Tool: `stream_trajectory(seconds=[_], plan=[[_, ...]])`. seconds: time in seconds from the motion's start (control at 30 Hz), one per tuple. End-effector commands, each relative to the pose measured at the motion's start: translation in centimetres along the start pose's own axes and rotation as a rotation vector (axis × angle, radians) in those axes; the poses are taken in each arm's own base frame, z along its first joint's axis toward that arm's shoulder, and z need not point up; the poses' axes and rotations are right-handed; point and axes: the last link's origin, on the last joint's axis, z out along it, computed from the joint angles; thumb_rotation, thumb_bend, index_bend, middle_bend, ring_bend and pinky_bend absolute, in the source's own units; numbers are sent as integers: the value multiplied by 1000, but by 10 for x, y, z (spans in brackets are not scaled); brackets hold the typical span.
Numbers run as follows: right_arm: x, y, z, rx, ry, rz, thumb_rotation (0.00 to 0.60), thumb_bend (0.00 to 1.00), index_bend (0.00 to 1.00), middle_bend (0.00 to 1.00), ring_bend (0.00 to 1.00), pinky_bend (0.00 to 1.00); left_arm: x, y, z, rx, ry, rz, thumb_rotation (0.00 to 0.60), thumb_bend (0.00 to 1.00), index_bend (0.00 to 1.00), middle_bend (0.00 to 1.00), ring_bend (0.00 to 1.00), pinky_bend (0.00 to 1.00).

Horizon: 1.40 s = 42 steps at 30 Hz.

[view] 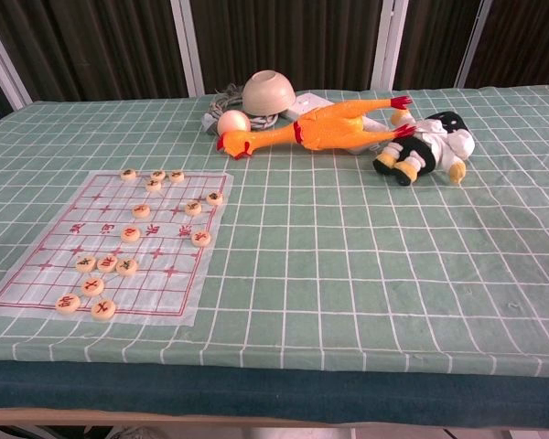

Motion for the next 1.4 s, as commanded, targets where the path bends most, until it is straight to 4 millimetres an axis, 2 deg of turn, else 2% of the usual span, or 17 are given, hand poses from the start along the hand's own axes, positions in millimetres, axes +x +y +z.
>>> stream_trajectory(seconds=[0.03,0.13,0.17,0.2,0.23,0.27,0.3,0.33,0.37,0.47,0.63,0.83,1.03,1.4], plan=[[0,0,0,0,-1,-1,600,115,0,0,0,0,-1,1,1,-6,-2,1,600,471,0,0,0,106],[-1,1,0,-3,-9,-7,600,114,0,0,0,0,-3,6,8,-11,23,-42,600,459,0,1,2,127],[0,1,0,-4,-8,0,600,114,0,0,0,0,-3,9,13,-14,59,-55,600,451,0,29,31,166],[0,1,0,-5,-4,5,600,115,0,0,0,0,-3,12,21,-23,121,-57,600,444,0,135,156,322],[1,1,0,-5,0,3,600,115,0,0,0,0,-6,17,26,-29,141,-85,600,437,1,348,425,613],[1,2,0,-6,2,1,600,115,0,0,0,0,-11,23,31,-38,141,-129,600,433,10,496,603,775],[0,2,0,-7,1,-1,600,115,0,0,0,0,-14,29,37,-56,129,-173,600,430,41,689,830,954],[-1,1,1,-6,-2,-4,600,114,0,0,0,0,-18,36,46,-76,103,-216,600,428,99,842,960,1000],[-3,0,2,-3,-6,-7,600,114,0,0,0,0,-20,41,53,-85,79,-231,600,428,157,919,996,1000],[-5,-1,4,-1,-16,-14,600,114,0,0,0,0,-28,57,82,-101,19,-221,600,420,254,995,1000,1000],[-7,-2,5,-8,-12,-18,600,114,0,0,0,0,-46,79,129,-64,-54,-163,600,404,321,1000,1000,1000],[-9,-1,8,-12,-18,-19,600,115,0,0,0,0,-62,94,168,19,-133,-196,600,388,374,1000,1000,1000],[-9,0,9,-20,-17,-16,600,115,0,0,0,0,-74,104,193,51,-152,-148,600,378,373,1000,1000,1000],[-8,0,10,-23,-15,-13,600,114,0,0,0,0,-98,115,219,75,-177,-119,600,361,373,1000,1000,1000]])
